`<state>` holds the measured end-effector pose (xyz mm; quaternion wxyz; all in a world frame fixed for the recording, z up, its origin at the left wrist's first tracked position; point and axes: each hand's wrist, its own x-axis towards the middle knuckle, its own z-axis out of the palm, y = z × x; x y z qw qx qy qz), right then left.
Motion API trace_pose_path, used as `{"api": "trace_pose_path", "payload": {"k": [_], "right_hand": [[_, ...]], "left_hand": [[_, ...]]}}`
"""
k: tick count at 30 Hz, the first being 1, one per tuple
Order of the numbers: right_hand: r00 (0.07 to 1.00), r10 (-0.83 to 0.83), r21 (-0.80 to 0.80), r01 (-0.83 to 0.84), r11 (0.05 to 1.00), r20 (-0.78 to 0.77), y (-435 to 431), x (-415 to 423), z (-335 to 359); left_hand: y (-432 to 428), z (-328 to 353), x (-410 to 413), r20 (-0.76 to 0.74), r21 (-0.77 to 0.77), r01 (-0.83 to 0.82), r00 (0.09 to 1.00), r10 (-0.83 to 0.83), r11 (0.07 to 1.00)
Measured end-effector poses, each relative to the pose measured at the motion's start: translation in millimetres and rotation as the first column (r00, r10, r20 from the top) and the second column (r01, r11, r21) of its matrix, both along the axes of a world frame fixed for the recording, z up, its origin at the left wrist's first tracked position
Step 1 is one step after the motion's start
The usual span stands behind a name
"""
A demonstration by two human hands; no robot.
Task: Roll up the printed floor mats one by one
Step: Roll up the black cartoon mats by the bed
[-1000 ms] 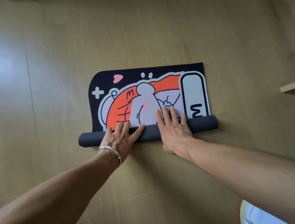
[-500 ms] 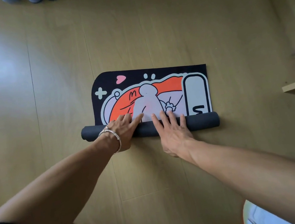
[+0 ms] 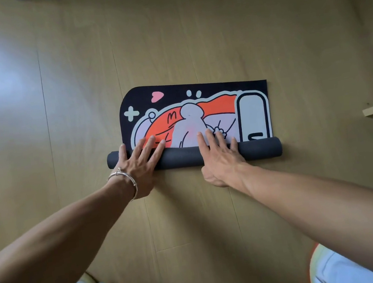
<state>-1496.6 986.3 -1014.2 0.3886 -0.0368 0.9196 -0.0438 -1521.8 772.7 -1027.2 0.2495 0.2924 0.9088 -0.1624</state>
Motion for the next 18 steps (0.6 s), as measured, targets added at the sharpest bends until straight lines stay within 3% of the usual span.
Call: {"api": "trace_pose_path", "payload": {"k": [7, 13, 18], "right_hand": [[0.996, 0.061, 0.078, -0.056, 0.995, -0.064, -6, -6, 8], [0.953, 0.24, 0.104, -0.224, 0.969, -0.187, -22, 3, 10], [0.952, 0.232, 0.106, -0.214, 0.971, -0.202, -26, 2, 11]], "left_hand": [[15, 6, -13, -0.068, -0.164, 0.054, 0.996, -0.066, 0.985], [20, 15, -40, 0.018, -0.116, 0.082, 0.997, -0.081, 0.99], [32, 33, -60, 0.181, -0.022, 0.211, 0.962, -0.203, 0.977]]}}
